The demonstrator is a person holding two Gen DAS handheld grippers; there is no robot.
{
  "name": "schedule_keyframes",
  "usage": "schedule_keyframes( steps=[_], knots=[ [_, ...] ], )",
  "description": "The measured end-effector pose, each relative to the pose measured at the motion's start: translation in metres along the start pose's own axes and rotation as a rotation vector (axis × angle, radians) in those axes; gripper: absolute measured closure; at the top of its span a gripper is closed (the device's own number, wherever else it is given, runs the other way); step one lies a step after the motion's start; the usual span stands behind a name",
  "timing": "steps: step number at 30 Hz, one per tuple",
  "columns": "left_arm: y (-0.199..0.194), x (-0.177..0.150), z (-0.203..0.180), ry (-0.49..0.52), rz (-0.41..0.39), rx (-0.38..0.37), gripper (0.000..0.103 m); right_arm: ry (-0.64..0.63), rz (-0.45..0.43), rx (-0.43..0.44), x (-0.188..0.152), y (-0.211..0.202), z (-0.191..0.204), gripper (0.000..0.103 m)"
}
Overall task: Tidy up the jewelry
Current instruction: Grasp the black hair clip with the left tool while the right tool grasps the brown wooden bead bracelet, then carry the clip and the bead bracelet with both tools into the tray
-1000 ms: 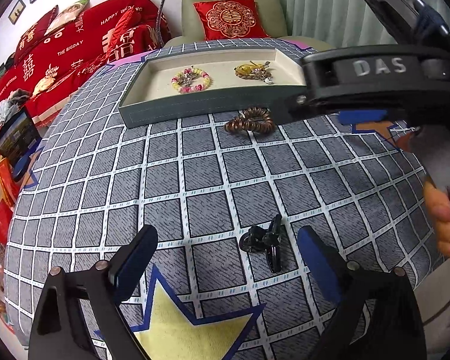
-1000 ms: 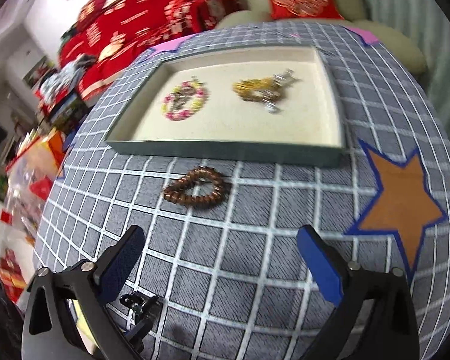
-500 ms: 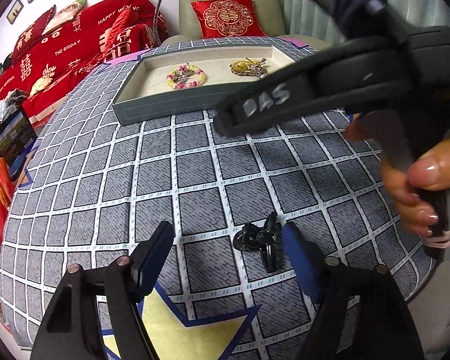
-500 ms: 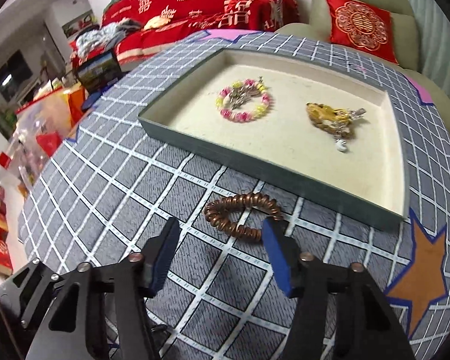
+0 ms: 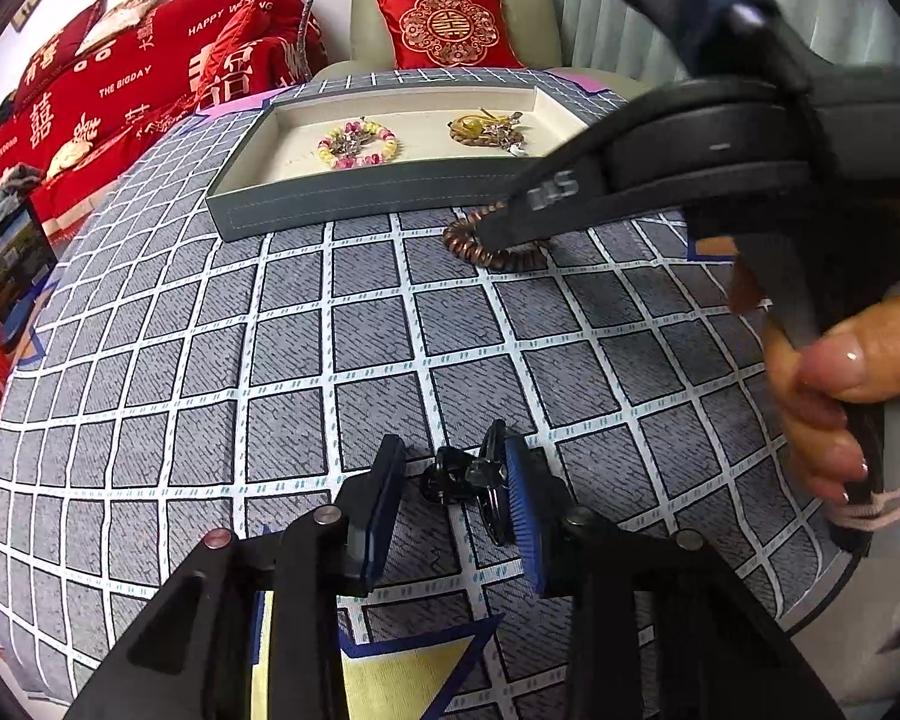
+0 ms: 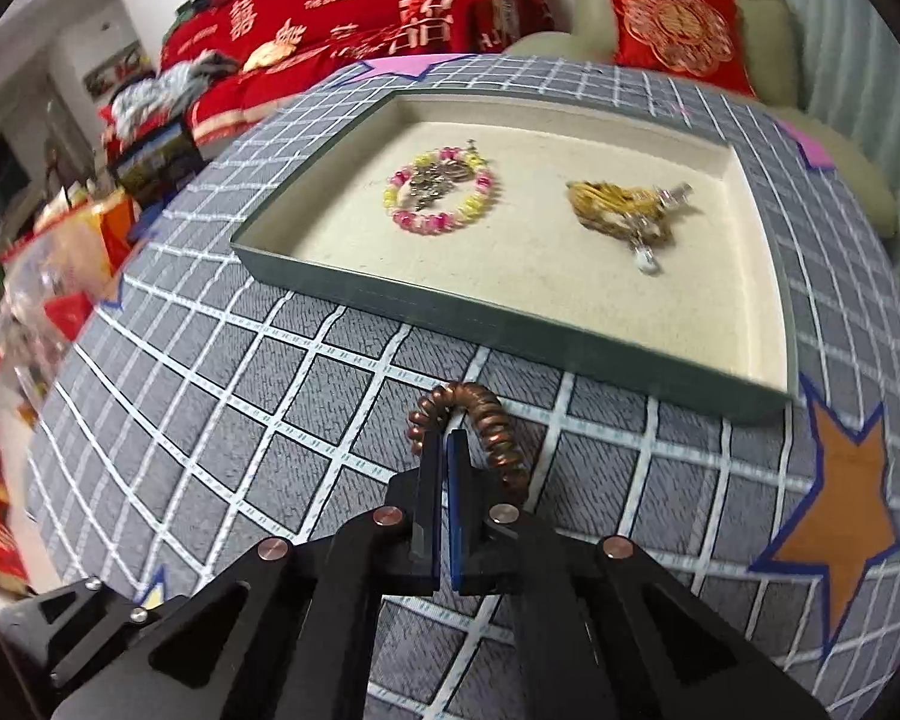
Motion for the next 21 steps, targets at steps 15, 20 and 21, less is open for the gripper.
schedule_keyframes(
  steps=[15,20,21],
  knots=[
    [-0.011,0.003,0.018,-0.077,-0.023,-0.047,0.07,0.064,-0.021,0.051,-0.009,-0.026,-0.023,0.099],
    [-0.014,0.003,0.025,-0.088,-0.03,-0.035,0.07,-0.013,-0.038,-0.01,-0.002,-0.018,-0.007,0.044],
    [-0.016,0.003,0.027,-0.088,-0.033,-0.032,0.07,-0.031,-0.052,-0.02,0.0,-0.016,-0.002,0.044]
  ],
)
Point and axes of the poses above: each gripper's, at about its wrist camera, not at the fingertips, and y roughly the way its jaws point, z to its left, x to its top, the point moved 2 cm from there along y, roughly the way its jaws point, and after that the axes turned 14 degrees about -x, right-handed, at the moved point
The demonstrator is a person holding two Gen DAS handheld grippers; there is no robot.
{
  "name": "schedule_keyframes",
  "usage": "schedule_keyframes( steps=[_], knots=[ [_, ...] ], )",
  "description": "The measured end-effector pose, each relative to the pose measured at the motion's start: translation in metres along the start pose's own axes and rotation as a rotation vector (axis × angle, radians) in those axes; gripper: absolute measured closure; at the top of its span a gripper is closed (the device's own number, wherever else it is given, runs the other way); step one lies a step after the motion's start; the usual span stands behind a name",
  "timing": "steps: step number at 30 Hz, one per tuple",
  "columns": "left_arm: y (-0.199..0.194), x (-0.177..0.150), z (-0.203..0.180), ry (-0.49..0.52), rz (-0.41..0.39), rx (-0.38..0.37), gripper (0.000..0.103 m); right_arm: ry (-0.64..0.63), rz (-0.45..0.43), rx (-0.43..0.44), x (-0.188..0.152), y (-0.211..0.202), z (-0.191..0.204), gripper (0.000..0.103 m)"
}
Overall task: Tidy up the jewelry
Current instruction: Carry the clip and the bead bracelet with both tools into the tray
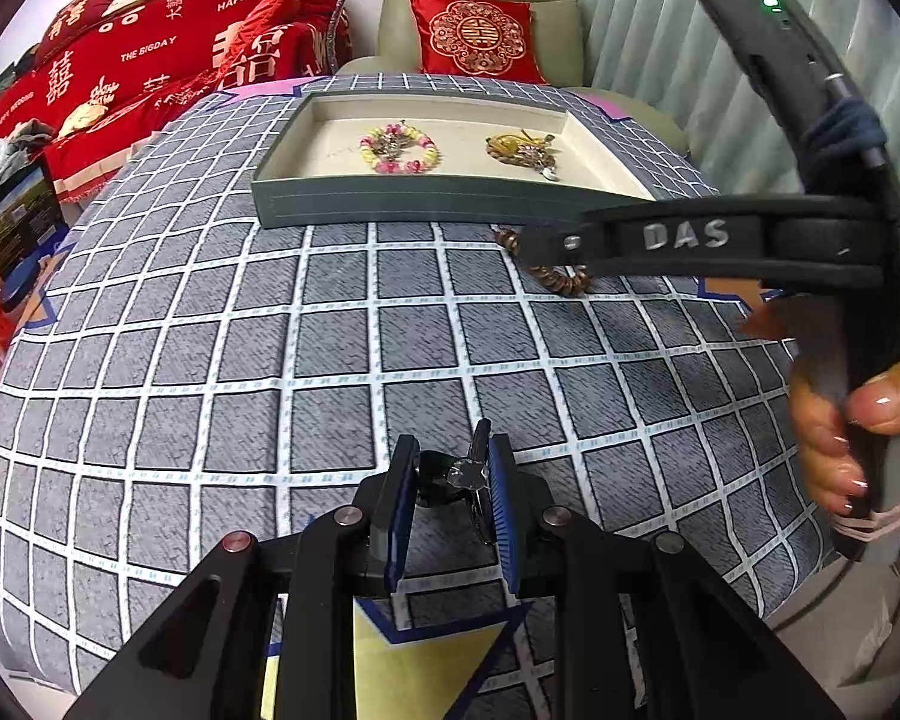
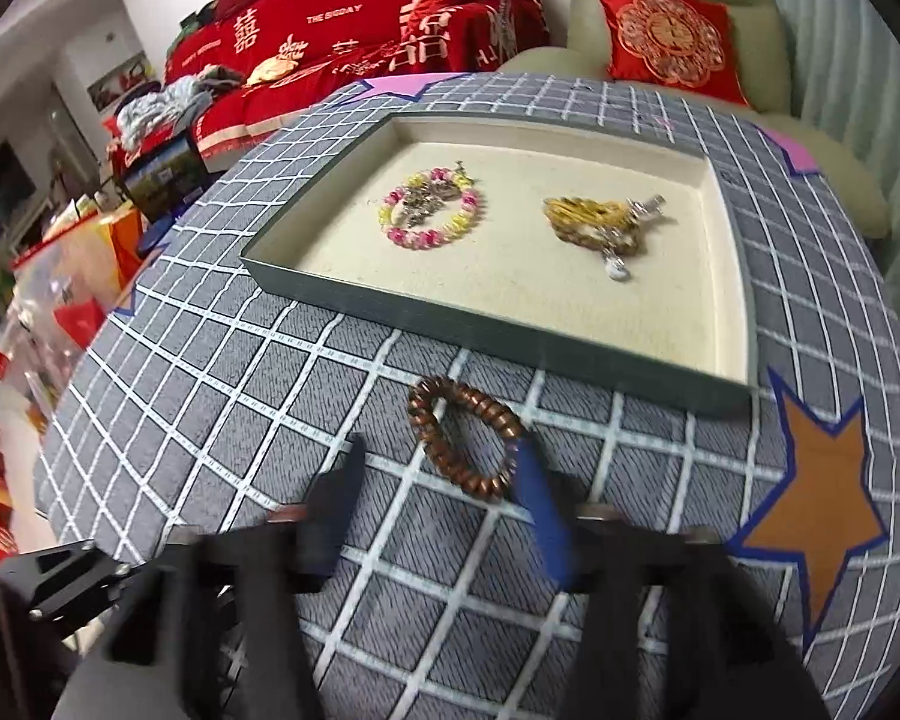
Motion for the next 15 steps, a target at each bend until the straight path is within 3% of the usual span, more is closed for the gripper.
schedule_keyframes(
  steps=[2,4,6,7,8,10,15],
  knots=[
    [-0.002,0.0,0.003,-0.005,-0.004,0.001,0.07,-0.033,0.007,-0.007,0.001,0.006,0.008,0.045],
    [-0.002,0.001,0.005,-0.009,-0.005,0.004,0.07,-0.053,0.021,-0.025,0.001,0.013,0.015,0.054],
    [-0.002,0.001,0.008,-0.016,-0.006,0.005,0.07,-0.066,0.062,-0.068,-0.001,0.024,0.02,0.079],
    [-0.002,0.001,0.009,-0.019,-0.005,0.006,0.07,-0.062,0.072,-0.087,-0.003,0.027,0.021,0.082],
    [-0.003,0.002,0.01,-0.02,-0.007,0.007,0.07,-0.055,0.063,-0.093,-0.004,0.026,0.02,0.092],
    [-0.004,0.002,0.012,-0.022,-0.01,0.006,0.07,-0.026,0.067,-0.079,-0.006,0.023,0.015,0.092],
    [-0.008,0.004,0.017,-0.044,-0.022,-0.009,0.07,0.159,0.076,0.062,-0.014,0.005,-0.019,0.092]
  ],
)
Point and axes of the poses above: each gripper's, at about its wrist camera, not at the fingertips, and y roughly the way its jaws point, z to its left, x to its top, the point moved 2 cm from there along y, roughly the way its jaws point, and after that the axes turned 14 degrees about -x, right-handed, at the moved point
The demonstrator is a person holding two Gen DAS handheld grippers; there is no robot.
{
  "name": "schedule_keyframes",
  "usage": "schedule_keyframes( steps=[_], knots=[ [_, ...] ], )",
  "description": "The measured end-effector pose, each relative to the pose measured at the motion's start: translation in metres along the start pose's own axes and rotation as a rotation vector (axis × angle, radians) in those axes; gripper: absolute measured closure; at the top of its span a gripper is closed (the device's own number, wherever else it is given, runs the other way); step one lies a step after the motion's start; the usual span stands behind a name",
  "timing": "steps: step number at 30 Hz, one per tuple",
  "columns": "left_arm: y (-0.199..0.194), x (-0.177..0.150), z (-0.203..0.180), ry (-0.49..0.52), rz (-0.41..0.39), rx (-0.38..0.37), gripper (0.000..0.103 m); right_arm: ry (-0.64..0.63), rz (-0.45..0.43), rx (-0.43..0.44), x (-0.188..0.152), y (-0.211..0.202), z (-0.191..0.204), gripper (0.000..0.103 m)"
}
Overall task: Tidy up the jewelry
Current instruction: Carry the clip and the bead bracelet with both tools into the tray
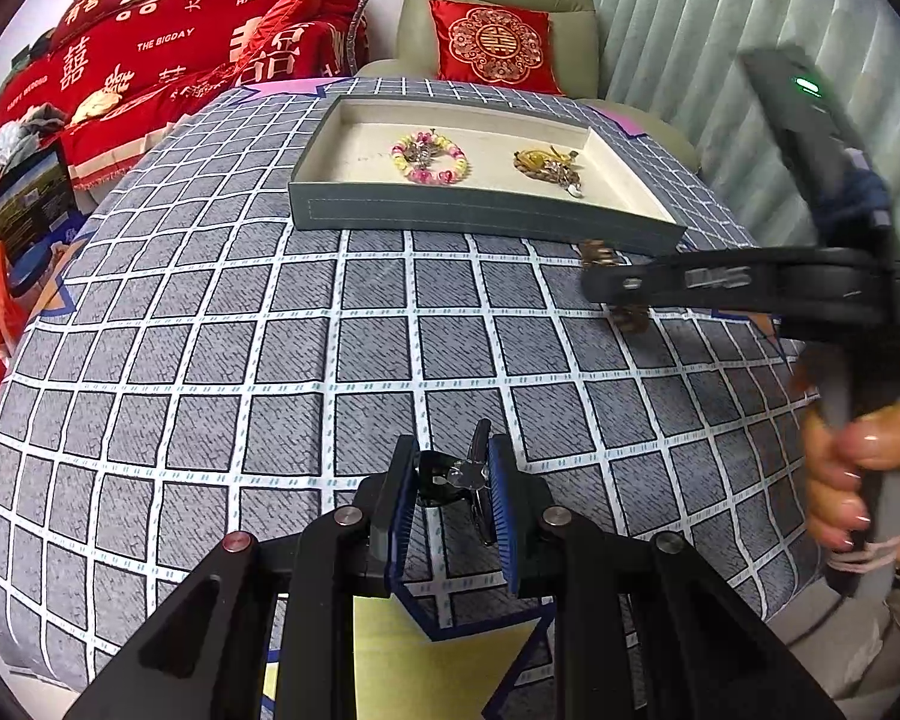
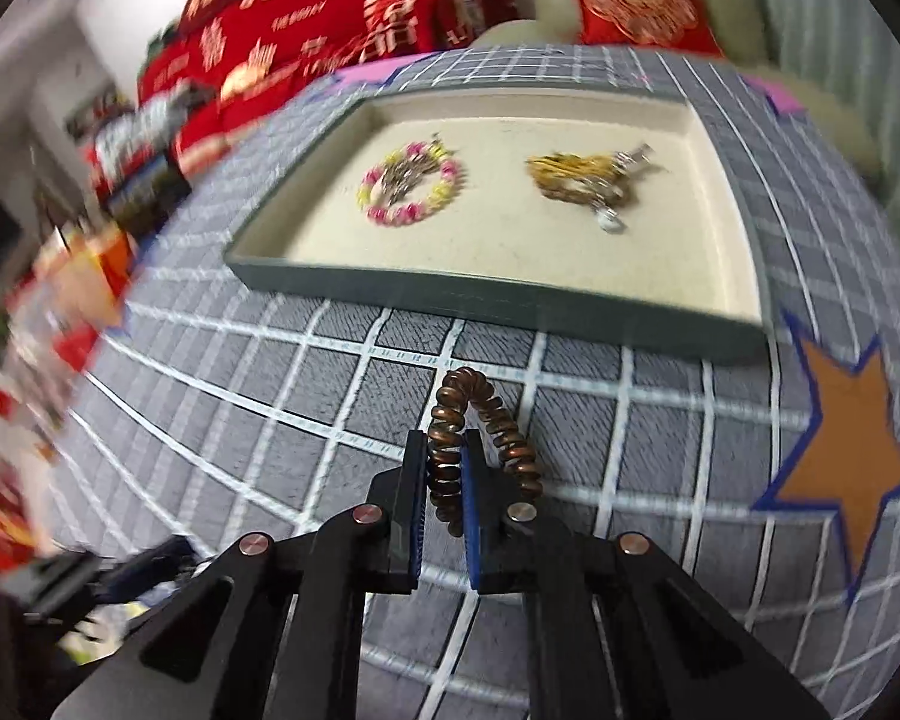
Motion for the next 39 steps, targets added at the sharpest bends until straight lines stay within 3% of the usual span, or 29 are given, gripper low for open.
schedule_keyframes(
  steps=[4,9,31,39],
  knots=[
    [-0.004,0.001,0.005,-0.018,-0.007,-0.014,0.07,0.104,0.005,0.093,-0.009,-0.02,-0.022,0.092],
    [-0.008,0.004,0.009,-0.033,-0.011,-0.013,0.07,0.151,-0.005,0.13,-0.02,-0.037,-0.033,0.092],
    [-0.029,0.052,-0.005,0.078,-0.068,0.024,0.07,0.223,-0.085,0.144,-0.014,-0.075,-0.068,0.092],
    [-0.03,0.102,-0.01,0.127,-0.119,0.032,0.07,0.223,-0.123,0.14,0.016,-0.083,-0.072,0.092]
  ],
)
Point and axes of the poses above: each gripper's, at about its wrist camera, not at the fingertips, and y roughly the way its jaws point, z to its left, x to its top, the point moved 2 cm from there along y, roughly the way its jaws point, and after that the axes turned 14 degrees about -x, right-handed, at the moved point
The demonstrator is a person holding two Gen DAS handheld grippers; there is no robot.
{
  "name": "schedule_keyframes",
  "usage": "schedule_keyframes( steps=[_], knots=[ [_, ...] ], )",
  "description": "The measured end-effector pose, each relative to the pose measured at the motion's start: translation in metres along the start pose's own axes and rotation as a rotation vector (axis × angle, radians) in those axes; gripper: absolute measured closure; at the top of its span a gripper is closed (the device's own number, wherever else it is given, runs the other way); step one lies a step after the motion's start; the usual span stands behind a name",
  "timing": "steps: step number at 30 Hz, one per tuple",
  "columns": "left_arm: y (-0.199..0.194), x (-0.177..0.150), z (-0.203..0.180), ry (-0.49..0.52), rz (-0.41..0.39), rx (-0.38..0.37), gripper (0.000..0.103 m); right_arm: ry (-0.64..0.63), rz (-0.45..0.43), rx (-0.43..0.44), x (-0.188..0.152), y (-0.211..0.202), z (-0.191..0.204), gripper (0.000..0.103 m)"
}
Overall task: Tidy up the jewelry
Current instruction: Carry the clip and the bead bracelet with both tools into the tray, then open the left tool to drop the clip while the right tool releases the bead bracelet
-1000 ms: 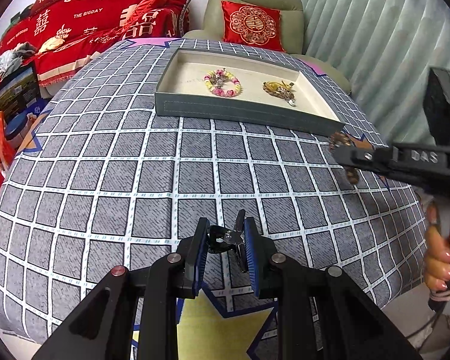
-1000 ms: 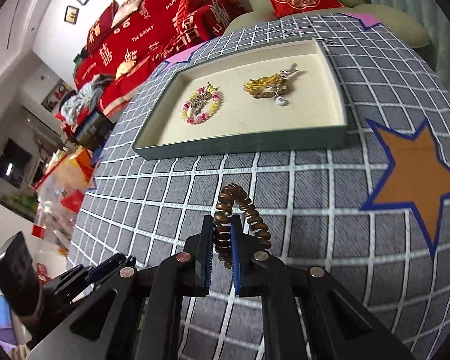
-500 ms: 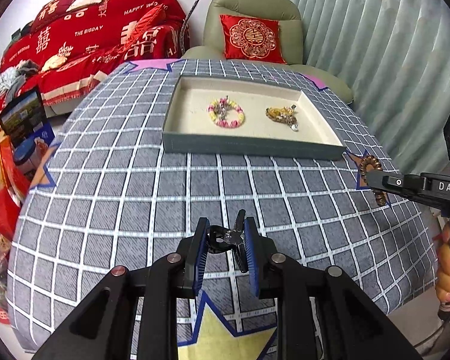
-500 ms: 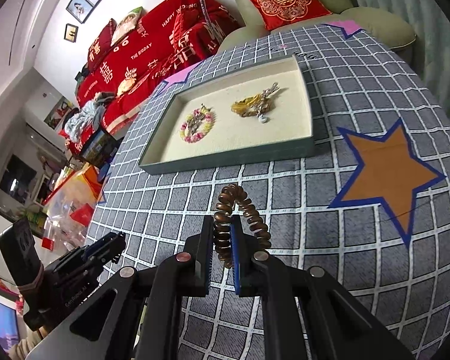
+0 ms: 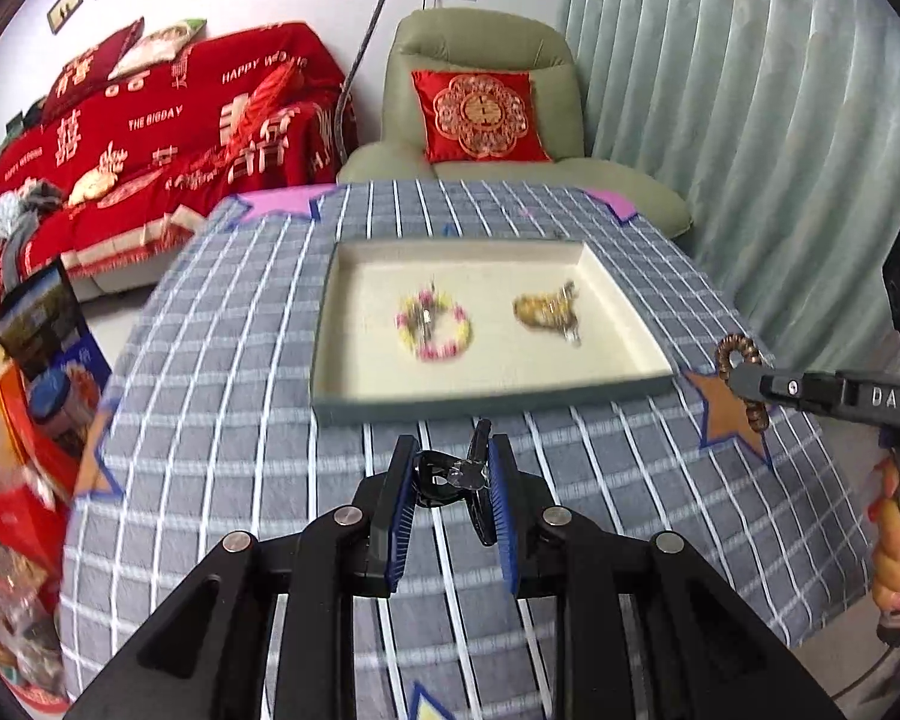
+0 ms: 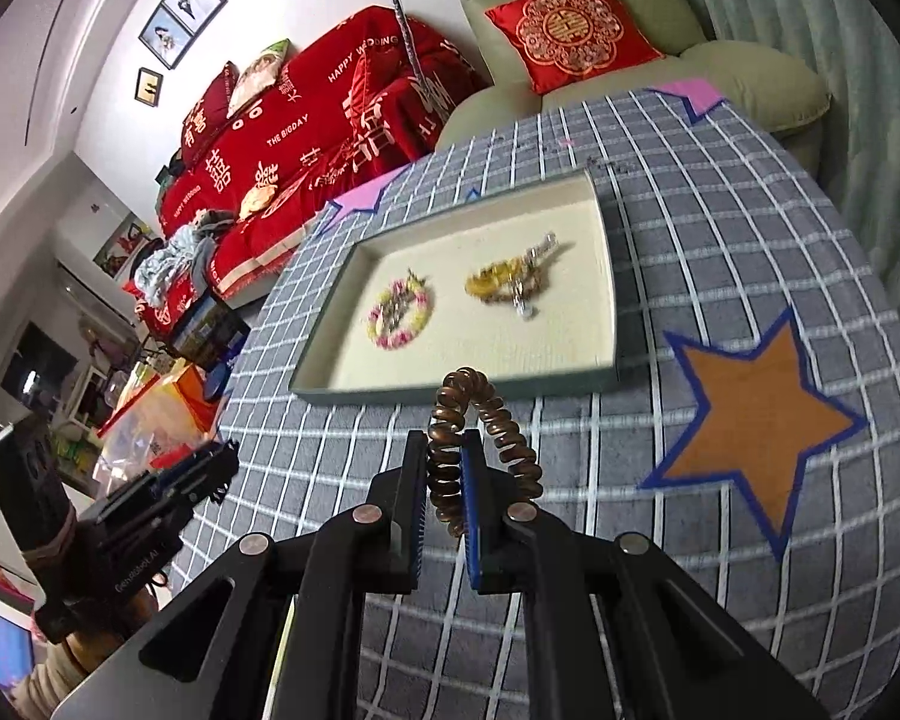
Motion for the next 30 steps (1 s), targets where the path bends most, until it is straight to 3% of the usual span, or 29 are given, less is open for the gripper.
schedule_keyframes(
  steps=[7,11,18,25,26,29,30],
  knots=[
    [0.051,0.042,0.018,0.007,-0.018,0.067,0.07,-0.04,0.0,-0.052,0.035,0.039,0.018,0.092],
    [0.09,0.052,0.031,-0.004,0.019,0.1,0.07,-0.072,0.011,-0.119,0.049,0.071,0.024,0.092],
    [0.136,0.049,0.043,0.002,0.072,0.141,0.07,-0.087,0.065,-0.195,0.051,0.12,0.016,0.092],
    [0.147,0.045,0.044,0.019,0.075,0.17,0.07,-0.097,0.1,-0.224,0.048,0.138,0.012,0.091],
    [0.146,0.044,0.043,0.025,0.071,0.177,0.07,-0.094,0.101,-0.222,0.048,0.139,0.011,0.086],
    [0.145,0.045,0.042,0.026,0.065,0.181,0.07,-0.085,0.089,-0.219,0.048,0.136,0.01,0.056],
    [0.144,0.045,0.042,0.025,0.062,0.182,0.07,-0.081,0.07,-0.214,0.048,0.132,0.011,0.055]
  ],
)
Point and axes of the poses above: each gripper's, at about its wrist camera, not at the fingertips, and y roughly the way its jaws point, z to its left, x to its top, the point moved 2 cm from there along y, roughly the way its jaws point, and after that the axes turned 14 degrees about -x, right-handed, at the moved point
